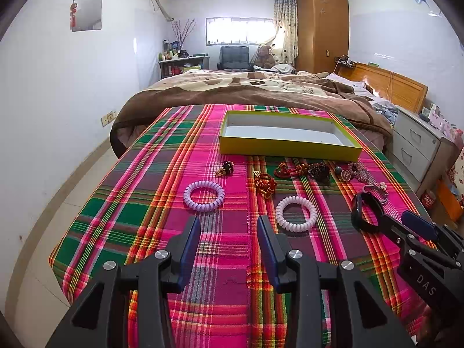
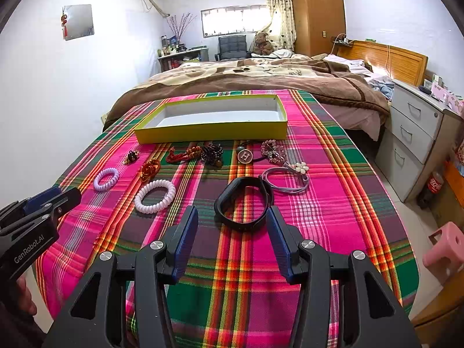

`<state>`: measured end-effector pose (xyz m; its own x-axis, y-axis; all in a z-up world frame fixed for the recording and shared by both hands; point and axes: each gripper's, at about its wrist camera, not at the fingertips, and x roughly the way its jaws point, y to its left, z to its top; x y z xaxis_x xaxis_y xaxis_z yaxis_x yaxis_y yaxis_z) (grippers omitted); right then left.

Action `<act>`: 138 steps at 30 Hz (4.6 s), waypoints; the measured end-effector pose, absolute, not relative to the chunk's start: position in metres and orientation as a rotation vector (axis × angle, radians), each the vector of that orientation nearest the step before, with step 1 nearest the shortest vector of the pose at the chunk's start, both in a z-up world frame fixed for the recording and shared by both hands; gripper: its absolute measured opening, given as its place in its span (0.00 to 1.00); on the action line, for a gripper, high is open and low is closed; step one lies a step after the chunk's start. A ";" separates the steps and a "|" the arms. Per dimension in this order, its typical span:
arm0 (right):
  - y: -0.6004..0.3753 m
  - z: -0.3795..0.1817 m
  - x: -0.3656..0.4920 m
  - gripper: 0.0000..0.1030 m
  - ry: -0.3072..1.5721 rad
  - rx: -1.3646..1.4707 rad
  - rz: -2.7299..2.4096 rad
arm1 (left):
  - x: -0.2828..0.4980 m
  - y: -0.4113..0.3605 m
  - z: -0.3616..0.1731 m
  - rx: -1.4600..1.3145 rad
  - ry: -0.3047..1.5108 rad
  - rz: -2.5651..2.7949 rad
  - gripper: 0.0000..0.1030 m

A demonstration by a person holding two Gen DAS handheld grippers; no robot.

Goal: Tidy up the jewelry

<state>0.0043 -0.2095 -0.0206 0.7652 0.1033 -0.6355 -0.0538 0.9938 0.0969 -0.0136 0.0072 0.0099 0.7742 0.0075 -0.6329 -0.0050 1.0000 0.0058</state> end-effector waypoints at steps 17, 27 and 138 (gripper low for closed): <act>-0.210 -0.021 0.004 0.48 0.698 0.075 0.084 | -0.014 0.006 0.009 0.006 0.683 0.007 0.39; -0.213 -0.021 0.007 0.48 0.704 0.081 0.082 | -0.008 0.005 0.003 0.006 0.701 -0.003 0.39; -0.251 0.007 0.203 0.10 0.804 0.097 0.050 | 0.211 0.030 0.028 -0.091 0.803 -0.112 0.09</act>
<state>0.2030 -0.2507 0.0075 0.6933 0.0812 -0.7161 -0.0076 0.9944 0.1054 0.2111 0.0297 0.0285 0.6892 -0.1349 -0.7119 0.0654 0.9901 -0.1243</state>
